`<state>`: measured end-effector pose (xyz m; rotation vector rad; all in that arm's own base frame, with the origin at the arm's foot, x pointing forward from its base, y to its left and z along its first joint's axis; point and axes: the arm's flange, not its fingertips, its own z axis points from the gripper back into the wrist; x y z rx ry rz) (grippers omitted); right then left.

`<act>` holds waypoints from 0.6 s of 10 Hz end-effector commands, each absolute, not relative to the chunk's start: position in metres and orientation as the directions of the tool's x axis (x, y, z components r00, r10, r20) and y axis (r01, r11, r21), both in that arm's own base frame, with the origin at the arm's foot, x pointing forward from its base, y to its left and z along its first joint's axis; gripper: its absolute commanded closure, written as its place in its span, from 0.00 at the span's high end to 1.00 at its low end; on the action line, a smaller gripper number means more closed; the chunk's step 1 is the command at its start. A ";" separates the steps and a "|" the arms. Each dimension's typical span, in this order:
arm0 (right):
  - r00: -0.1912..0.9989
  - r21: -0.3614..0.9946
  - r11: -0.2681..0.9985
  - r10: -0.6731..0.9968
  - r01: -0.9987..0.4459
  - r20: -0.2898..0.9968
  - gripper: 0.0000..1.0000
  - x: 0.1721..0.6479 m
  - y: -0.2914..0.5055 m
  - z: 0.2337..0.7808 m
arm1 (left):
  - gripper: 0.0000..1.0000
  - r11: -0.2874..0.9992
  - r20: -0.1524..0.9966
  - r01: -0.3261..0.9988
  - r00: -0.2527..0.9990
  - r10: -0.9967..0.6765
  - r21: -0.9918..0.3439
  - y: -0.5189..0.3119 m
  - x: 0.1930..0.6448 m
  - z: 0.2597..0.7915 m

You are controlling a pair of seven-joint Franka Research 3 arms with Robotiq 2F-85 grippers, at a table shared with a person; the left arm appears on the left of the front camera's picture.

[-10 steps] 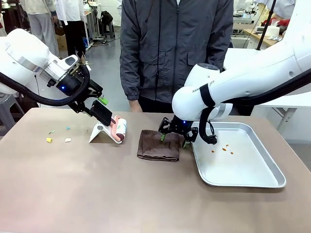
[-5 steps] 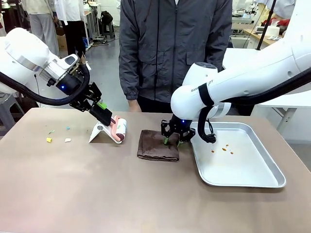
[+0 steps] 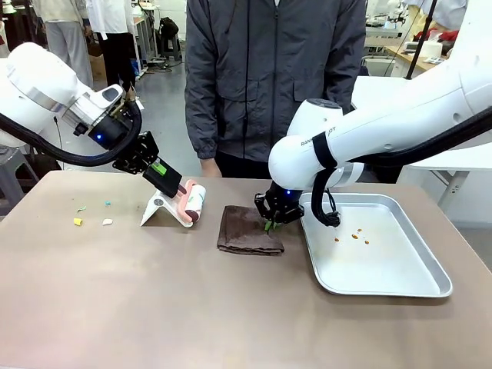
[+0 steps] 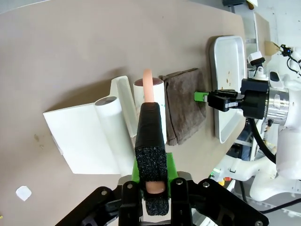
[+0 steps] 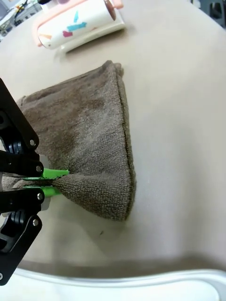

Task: Clean the surface of the table.
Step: Hold the Lint Roller with your left hand and the towel with your right hand.

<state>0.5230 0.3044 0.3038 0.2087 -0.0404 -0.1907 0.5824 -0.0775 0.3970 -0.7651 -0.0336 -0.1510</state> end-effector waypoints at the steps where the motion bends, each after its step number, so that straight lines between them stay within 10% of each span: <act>1: 0.980 0.191 0.963 -0.198 0.191 0.020 0.00 0.528 0.310 0.298 | 0.00 0.721 0.080 0.139 0.990 -0.116 -0.679 -0.080 0.580 0.402; 6: 0.981 0.340 0.927 -0.188 0.160 0.050 0.00 0.520 0.284 0.318 | 0.00 0.684 0.097 0.145 0.989 -0.109 -0.715 -0.070 0.575 0.414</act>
